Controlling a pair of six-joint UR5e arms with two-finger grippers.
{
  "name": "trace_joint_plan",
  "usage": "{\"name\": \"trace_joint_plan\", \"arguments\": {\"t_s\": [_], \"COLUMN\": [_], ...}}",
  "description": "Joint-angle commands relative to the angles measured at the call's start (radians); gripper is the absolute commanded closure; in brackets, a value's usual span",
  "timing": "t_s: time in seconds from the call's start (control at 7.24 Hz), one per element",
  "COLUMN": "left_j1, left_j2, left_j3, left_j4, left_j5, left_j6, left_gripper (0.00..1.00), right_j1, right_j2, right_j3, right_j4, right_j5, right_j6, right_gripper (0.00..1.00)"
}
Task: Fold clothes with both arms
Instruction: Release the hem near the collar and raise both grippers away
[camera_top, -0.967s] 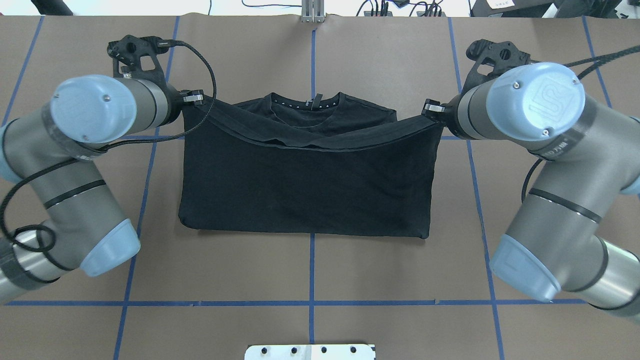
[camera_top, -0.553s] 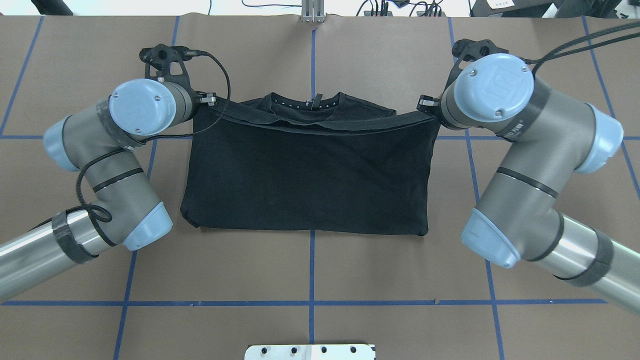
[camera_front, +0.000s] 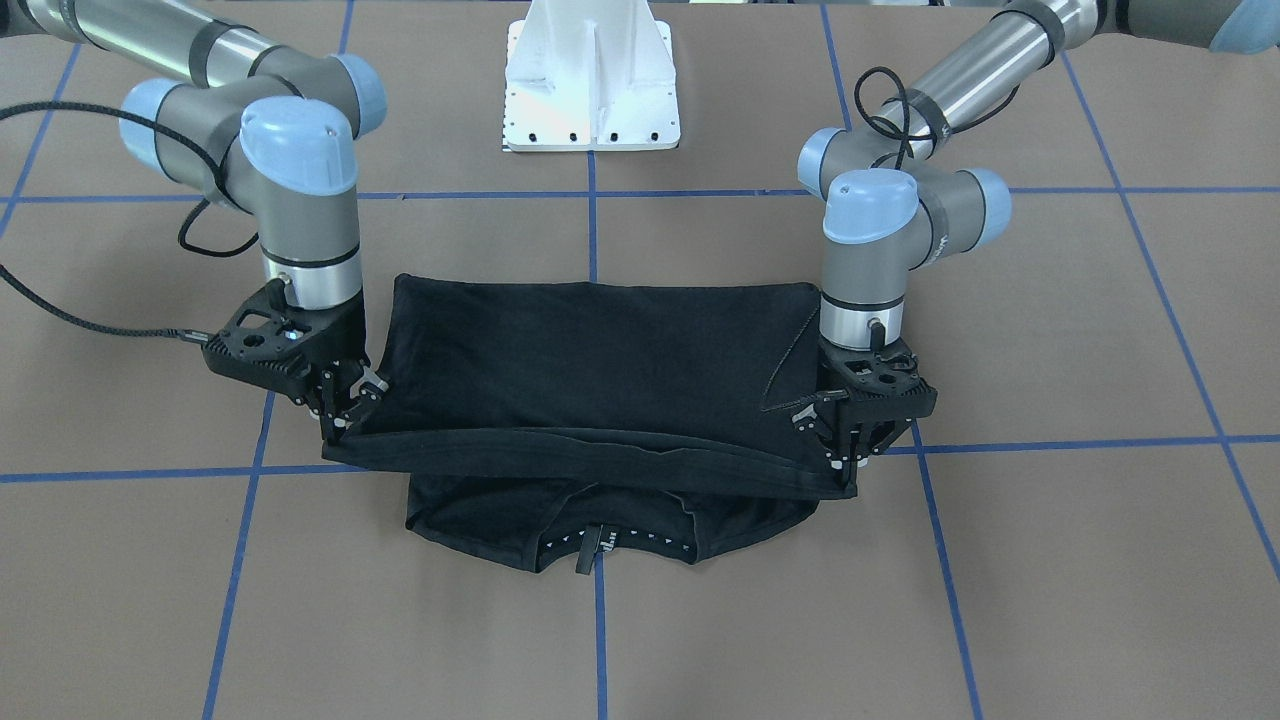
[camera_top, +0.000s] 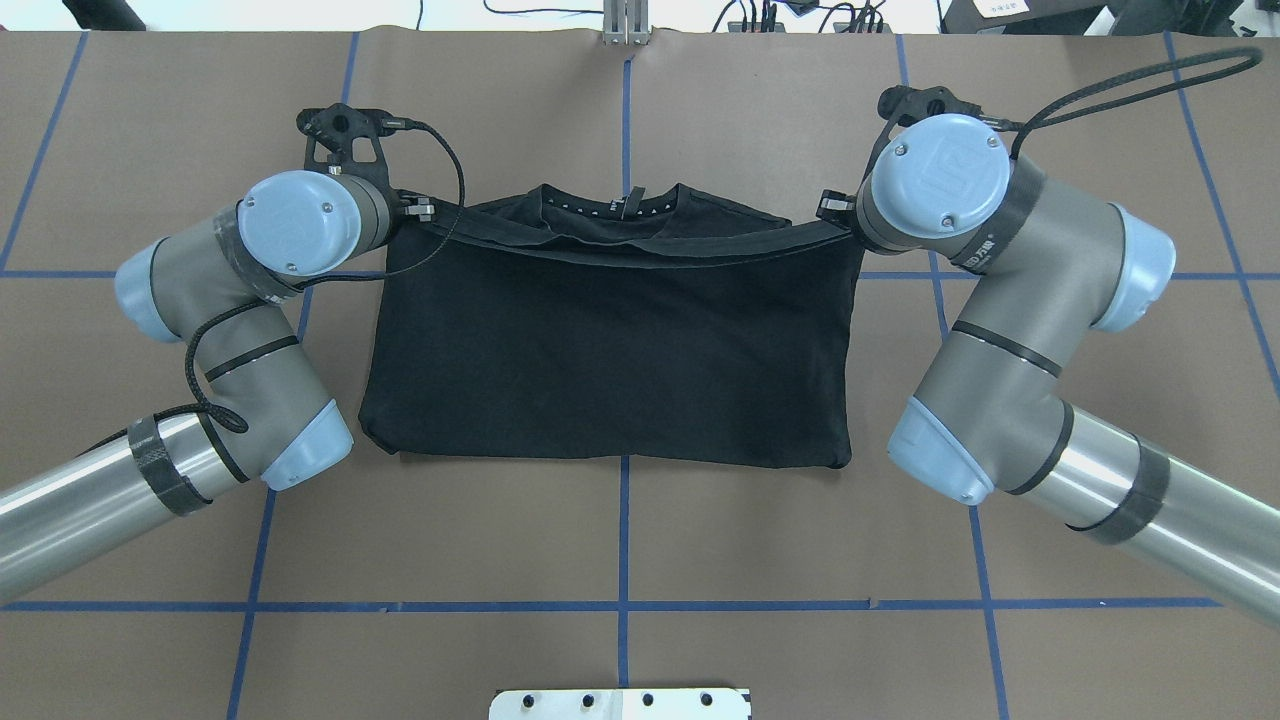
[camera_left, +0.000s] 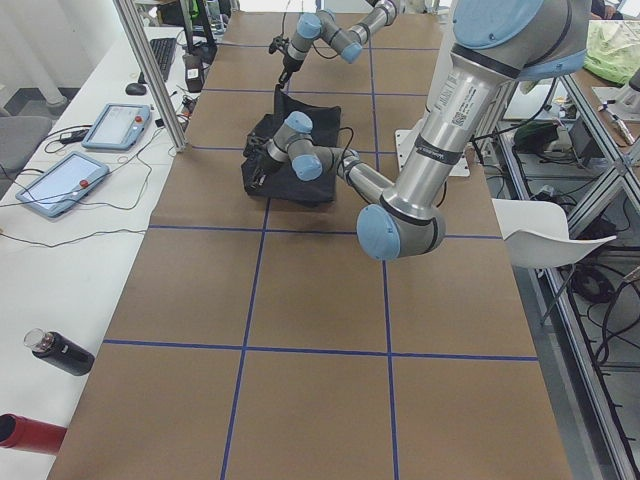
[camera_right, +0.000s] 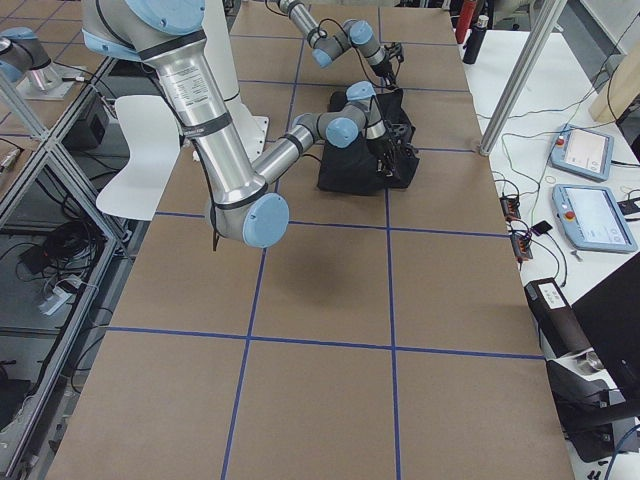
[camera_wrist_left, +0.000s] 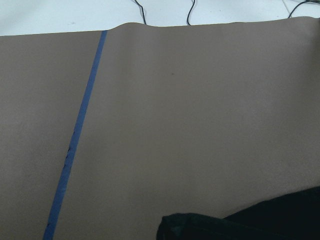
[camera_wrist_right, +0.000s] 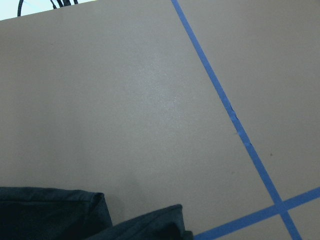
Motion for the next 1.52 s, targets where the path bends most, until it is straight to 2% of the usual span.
{"name": "trace_joint_plan", "arguments": {"t_s": [0.0,0.14,0.28,0.41,0.55,0.69,0.83,1.11,1.38], "left_j1": [-0.001,-0.001,-0.006,-0.01,-0.02,-0.023,-0.026,-0.021,0.021], "left_j2": [-0.001,-0.001,0.002,0.014,0.047,0.113,0.181,0.293,0.342], "left_j3": [-0.001,-0.004,-0.012,-0.036,-0.098,-0.173,-0.243,-0.321,-0.338], "left_j4": [-0.045,-0.047,-0.06,-0.101,-0.102,-0.1,-0.099,-0.108,-0.135], "left_j5": [-0.007,-0.008,-0.043,-0.086,-0.096,-0.131,-0.183,-0.252,-0.252], "left_j6": [0.02,0.02,0.02,0.031,0.061,0.11,0.143,0.132,0.112], "left_gripper": [1.0,0.92,0.26,0.0,0.0,0.0,0.0,0.0,0.0], "right_j1": [0.01,0.011,0.011,0.023,0.039,0.065,0.077,0.077,0.074], "right_j2": [0.012,0.023,0.022,0.04,0.046,0.041,0.022,-0.029,-0.031], "right_j3": [-0.019,-0.024,-0.027,-0.028,-0.024,-0.011,0.022,0.08,0.096], "right_j4": [0.013,0.013,0.013,0.011,0.011,0.016,0.016,0.016,0.016], "right_j5": [0.0,0.0,0.0,0.009,0.033,0.116,0.15,0.155,0.152], "right_j6": [-0.016,-0.016,-0.019,-0.036,-0.089,-0.166,-0.185,-0.226,-0.226], "right_gripper": [1.0,0.95,0.1,0.0,0.0,0.0,0.0,0.0,0.0]}}
